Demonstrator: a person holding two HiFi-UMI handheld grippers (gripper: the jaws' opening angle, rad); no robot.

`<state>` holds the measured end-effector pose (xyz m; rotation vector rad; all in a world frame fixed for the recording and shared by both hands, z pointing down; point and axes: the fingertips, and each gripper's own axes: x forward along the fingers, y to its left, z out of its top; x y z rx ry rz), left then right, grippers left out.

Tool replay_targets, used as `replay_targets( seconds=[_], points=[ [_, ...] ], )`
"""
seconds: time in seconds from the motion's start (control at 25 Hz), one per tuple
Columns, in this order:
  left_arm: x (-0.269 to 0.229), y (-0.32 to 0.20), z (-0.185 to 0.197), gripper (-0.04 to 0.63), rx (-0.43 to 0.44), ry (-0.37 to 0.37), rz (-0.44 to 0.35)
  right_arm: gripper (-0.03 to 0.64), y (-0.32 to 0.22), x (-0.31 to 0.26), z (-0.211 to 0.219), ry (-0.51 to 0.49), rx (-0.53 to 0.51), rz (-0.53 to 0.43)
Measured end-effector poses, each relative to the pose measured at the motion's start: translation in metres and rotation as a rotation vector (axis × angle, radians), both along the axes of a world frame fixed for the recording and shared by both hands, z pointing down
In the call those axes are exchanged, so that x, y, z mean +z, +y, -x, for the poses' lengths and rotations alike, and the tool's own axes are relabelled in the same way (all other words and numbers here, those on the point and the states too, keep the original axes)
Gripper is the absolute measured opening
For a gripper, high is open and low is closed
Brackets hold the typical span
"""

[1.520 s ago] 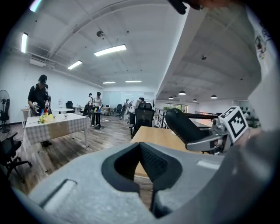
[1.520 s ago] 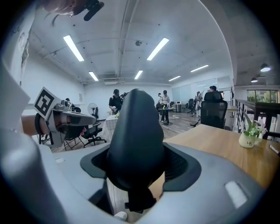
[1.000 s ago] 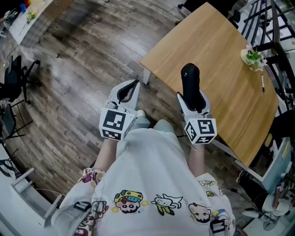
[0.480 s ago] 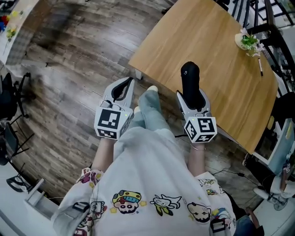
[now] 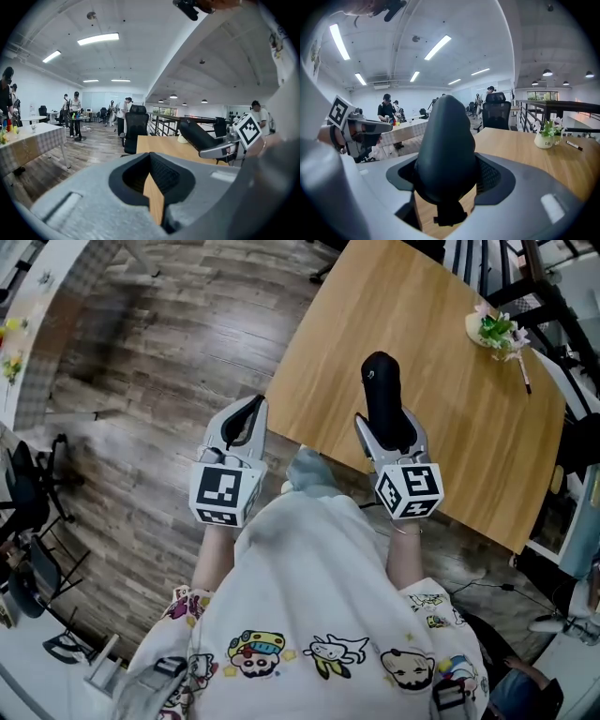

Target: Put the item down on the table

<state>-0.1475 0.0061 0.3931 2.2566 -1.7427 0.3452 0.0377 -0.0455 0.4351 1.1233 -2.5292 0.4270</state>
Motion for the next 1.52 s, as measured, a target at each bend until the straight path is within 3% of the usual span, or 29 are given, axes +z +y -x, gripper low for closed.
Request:
replay_targets(
  seconds=[0.2,0.56,1.16,1.52],
  points=[
    [-0.009,-0.040,-0.002,-0.002,0.035,-0.008,-0.018,0.327,-0.032,-0.010,-0.004,0.004,0.033,-0.019],
    [-0.017,-0.102,-0.039,-0.002,0.153,-0.026,-0.038,0.327,-0.071,-0.015,-0.042,0.008,0.129,-0.025],
    [-0.012,-0.147,-0.080,-0.002,0.356,-0.036,-0.011,0.327,-0.075,-0.014,-0.080,0.010,0.305,-0.008],
    [-0.008,-0.174,-0.084,-0.002,0.392,-0.019,0.000,0.327,-0.092,-0.014,-0.087,0.029,0.361,0.002]
  ],
)
